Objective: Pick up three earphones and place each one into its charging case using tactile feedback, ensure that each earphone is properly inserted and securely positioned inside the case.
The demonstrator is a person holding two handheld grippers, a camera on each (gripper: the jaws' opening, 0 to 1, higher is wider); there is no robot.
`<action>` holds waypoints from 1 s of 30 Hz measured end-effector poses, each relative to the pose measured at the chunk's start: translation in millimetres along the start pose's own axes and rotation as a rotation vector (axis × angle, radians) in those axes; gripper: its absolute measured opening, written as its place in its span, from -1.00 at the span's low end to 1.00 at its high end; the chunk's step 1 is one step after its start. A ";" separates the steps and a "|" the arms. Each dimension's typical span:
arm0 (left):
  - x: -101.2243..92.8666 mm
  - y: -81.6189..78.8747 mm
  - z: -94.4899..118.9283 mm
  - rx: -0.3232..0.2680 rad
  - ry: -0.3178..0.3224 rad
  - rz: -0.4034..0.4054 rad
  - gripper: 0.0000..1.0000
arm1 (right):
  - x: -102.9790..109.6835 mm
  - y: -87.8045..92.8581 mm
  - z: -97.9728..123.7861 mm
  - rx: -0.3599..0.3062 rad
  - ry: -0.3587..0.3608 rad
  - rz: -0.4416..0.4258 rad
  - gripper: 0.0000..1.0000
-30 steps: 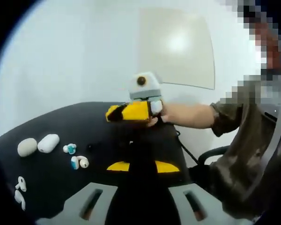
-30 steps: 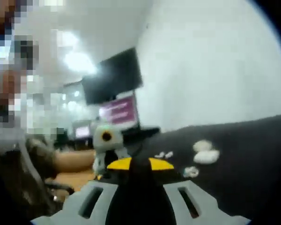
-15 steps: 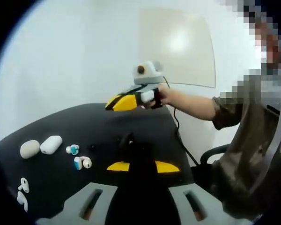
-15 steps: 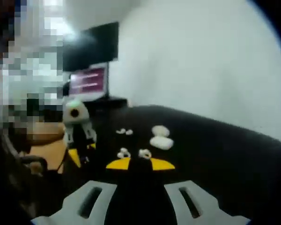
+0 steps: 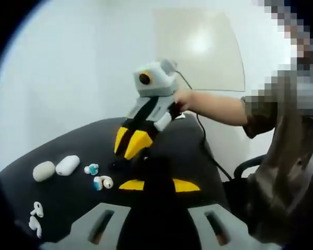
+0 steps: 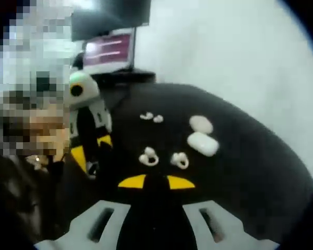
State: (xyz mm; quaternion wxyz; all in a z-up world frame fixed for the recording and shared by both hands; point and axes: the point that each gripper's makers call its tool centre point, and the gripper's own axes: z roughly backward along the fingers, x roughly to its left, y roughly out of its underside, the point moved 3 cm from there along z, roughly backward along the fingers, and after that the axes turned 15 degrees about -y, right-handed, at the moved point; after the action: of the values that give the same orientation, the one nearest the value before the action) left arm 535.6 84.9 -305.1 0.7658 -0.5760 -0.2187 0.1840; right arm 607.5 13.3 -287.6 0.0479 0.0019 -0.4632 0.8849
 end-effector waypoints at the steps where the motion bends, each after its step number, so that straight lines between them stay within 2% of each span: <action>1: -0.6 0.0 0.3 0.000 0.003 0.002 -0.71 | -2.9 1.3 0.6 0.017 0.002 -0.007 -0.68; 7: -0.1 0.1 -1.2 0.000 0.005 0.003 -0.71 | -18.2 5.0 2.5 0.046 -0.029 -0.051 -0.68; 11: 0.7 0.1 -2.3 -0.003 0.005 -0.001 -0.71 | -22.7 -1.8 4.0 -0.031 -0.097 -0.122 -0.68; 15: 0.9 0.1 -2.8 -0.003 0.012 0.006 -0.71 | -19.1 -0.5 -2.8 0.010 -0.138 -0.102 -0.69; 18: 0.1 0.0 -2.7 -0.004 0.015 0.007 -0.71 | -16.1 5.0 -10.5 0.040 -0.179 -0.133 -0.69; 21: -0.4 0.0 -2.4 -0.005 0.012 0.001 -0.71 | -16.5 12.0 -19.6 0.060 -0.175 -0.138 -0.70; 24: -0.9 0.1 -1.9 -0.005 0.014 0.003 -0.71 | -15.1 9.3 -18.0 0.023 -0.153 -0.167 -0.70; 27: -1.6 0.1 -1.5 -0.006 0.012 0.002 -0.71 | -13.4 6.2 -10.7 -0.048 -0.061 -0.247 -0.70; 30: -1.2 0.0 -1.2 -0.006 0.015 0.003 -0.71 | -5.3 5.9 -9.0 -0.069 -0.009 -0.365 -0.71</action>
State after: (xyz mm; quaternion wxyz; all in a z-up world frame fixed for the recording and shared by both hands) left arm 535.3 83.3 -305.6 0.7654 -0.5800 -0.2127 0.1803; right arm 612.6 16.9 -297.9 0.2055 0.0882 -0.4854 0.8452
